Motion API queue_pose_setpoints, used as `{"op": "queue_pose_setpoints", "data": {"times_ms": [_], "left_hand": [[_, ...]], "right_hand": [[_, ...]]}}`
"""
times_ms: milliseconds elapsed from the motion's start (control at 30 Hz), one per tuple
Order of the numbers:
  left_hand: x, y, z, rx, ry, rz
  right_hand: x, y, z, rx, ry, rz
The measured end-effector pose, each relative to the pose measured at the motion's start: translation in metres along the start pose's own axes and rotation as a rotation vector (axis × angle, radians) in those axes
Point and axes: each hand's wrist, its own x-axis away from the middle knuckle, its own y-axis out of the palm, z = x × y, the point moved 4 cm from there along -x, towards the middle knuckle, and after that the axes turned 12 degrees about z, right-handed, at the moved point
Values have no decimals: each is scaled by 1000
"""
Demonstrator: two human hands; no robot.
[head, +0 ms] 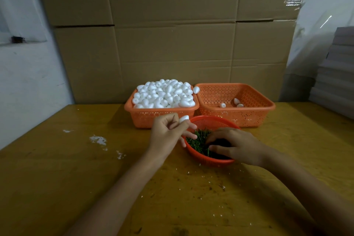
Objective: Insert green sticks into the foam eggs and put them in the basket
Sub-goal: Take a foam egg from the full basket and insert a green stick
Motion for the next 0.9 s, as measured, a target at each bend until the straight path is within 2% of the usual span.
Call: {"op": "queue_pose_setpoints", "data": {"times_ms": [200,400,533,900], "left_hand": [[5,9,6,61,15,-154],[6,12,11,61,-3,-127],[6,13,8,61,-33,-127],[4,12,-8,226,-119,-110]], "right_hand": [[2,-2,-3,-86,-22,72],[4,-3,-4,-122,-16,121],[6,-1,-4,-62,-15,146],[6,5,-1,6,-64,148]]}}
